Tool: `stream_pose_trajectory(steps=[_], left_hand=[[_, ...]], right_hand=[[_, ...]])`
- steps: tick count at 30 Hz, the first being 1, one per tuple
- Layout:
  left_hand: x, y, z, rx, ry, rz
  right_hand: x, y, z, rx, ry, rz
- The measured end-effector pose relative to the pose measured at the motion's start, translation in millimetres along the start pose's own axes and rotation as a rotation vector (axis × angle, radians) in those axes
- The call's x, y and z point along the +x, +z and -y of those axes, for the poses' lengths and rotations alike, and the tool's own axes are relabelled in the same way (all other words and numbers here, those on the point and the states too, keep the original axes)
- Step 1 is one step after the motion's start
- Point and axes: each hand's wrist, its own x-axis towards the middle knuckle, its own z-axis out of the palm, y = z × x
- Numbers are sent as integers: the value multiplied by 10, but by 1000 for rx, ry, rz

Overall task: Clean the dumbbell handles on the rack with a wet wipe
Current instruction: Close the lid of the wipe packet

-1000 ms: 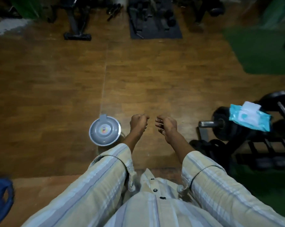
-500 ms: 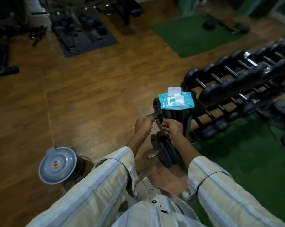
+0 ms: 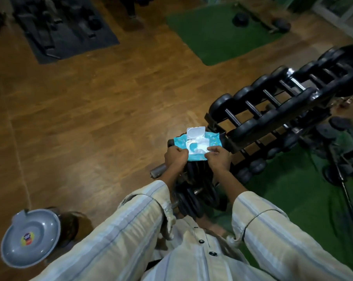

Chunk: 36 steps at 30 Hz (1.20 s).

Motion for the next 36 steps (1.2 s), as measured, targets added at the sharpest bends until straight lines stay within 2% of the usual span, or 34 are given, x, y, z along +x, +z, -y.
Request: stream_pose_trajectory(steps=[5, 11, 17, 22, 24, 26, 28, 30, 32, 36], left_hand=[[246, 103, -236, 122, 13, -37], [385, 287, -336, 237, -42, -52], [388, 456, -410, 232, -97, -127], [328, 571, -479, 177, -155, -148], [321, 579, -510, 187, -178, -166], [314, 584, -544, 197, -175, -175], [288, 586, -566, 220, -138, -187], [290, 617, -548, 235, -82, -185], [282, 650, -543, 239, -35, -175], [281, 710, -588, 251, -20, -189]], right_hand=[[337, 115, 112, -193, -116, -50], [510, 224, 180, -277, -59, 22], [705, 157, 155, -293, -52, 91], [762, 37, 160, -355, -165, 169], [749, -50, 178, -257, -178, 78], [754, -146, 195, -165, -235, -103], [785, -219, 227, -143, -339, -248], [817, -255, 265, -161, -455, -309], [836, -243, 279, -186, -543, -258], [830, -100, 121, -477, -635, 39]])
